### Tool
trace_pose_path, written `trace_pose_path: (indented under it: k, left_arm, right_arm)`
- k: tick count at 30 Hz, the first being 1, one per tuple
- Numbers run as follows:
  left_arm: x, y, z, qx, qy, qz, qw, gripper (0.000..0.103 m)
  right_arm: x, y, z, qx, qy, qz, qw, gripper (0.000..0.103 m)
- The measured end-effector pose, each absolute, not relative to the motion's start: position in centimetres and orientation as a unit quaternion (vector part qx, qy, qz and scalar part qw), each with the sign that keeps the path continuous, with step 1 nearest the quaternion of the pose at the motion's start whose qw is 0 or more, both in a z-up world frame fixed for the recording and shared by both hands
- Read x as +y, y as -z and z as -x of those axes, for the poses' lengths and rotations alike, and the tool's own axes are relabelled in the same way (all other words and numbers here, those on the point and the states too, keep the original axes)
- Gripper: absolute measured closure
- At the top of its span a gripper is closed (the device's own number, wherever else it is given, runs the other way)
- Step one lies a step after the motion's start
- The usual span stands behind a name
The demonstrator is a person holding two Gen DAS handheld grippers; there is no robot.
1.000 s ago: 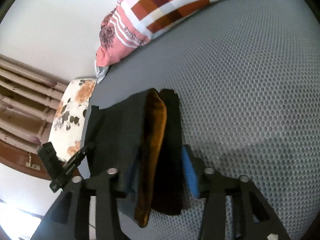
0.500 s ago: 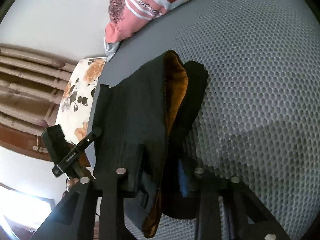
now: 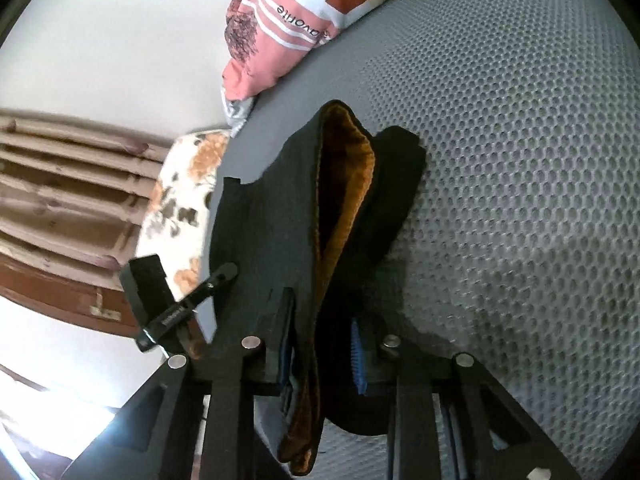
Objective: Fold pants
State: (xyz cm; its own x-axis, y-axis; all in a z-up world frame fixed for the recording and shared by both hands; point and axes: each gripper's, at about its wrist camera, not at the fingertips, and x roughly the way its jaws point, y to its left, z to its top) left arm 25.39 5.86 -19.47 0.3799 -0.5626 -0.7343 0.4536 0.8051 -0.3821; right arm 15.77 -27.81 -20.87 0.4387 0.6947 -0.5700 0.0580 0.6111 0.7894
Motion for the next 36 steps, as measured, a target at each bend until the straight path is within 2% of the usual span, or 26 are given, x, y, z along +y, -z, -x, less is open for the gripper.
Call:
trace_pose_path:
  k: [9, 21, 36]
  left_arm:
    - [7.7, 17.2, -26.3, 0.434, 0.279, 0.06, 0.855, 0.087]
    - [11.3, 13.5, -30.7, 0.385, 0.216, 0.022, 0.897, 0.087]
    - [14.5, 14.5, -38.3, 0.372, 0.164, -0.022, 0.913, 0.087]
  right_arm:
    - [-25.8, 18.8, -17.4, 0.462, -0.238, -0.41, 0.75, 0.081]
    - [-21.4, 18.0, -24.8, 0.435, -0.271, -0.433, 0.742, 0.081]
    - [-16.2, 19.3, -33.7, 0.437, -0.281, -0.428, 0.74, 0.082]
